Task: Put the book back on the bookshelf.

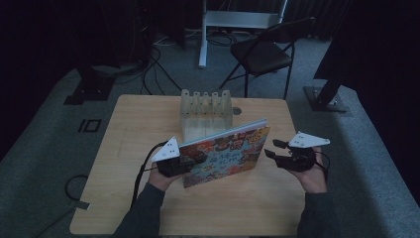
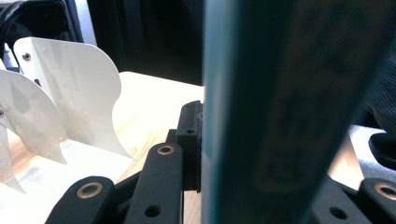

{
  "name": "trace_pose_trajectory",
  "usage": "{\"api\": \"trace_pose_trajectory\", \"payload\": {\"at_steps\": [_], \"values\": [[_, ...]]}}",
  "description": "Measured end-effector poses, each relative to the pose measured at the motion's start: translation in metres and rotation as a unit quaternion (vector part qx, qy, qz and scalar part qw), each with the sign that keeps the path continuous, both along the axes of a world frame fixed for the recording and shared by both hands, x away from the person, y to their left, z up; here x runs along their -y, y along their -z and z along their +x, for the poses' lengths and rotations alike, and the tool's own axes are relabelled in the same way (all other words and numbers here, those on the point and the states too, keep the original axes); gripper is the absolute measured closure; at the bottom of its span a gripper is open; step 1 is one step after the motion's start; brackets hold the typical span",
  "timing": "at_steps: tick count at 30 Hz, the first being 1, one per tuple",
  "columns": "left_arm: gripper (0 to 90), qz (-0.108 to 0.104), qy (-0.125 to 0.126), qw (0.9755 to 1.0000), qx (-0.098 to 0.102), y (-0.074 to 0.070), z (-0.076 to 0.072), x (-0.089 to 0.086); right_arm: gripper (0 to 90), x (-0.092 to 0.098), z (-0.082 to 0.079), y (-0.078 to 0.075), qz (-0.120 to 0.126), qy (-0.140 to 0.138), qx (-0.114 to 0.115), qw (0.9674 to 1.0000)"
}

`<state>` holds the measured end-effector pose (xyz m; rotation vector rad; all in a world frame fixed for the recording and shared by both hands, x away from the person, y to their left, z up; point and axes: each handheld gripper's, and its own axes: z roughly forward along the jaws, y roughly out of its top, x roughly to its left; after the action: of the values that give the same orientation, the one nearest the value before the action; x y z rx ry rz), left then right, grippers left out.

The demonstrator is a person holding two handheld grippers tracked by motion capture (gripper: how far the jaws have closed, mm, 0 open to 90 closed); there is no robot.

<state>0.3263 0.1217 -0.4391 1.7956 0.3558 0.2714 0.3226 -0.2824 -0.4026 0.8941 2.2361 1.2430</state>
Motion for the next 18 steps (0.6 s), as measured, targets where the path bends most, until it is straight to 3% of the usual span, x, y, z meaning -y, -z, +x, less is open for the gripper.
{"api": "trace_pose_trajectory", "payload": {"at_steps": [18], "values": [[66.8, -0.020, 0.001, 0.9998, 0.003, 0.003, 0.000, 0.002, 47.5, 0.008, 0.011, 0.016, 0.005, 0.032, -0.008, 0.9994]]}}
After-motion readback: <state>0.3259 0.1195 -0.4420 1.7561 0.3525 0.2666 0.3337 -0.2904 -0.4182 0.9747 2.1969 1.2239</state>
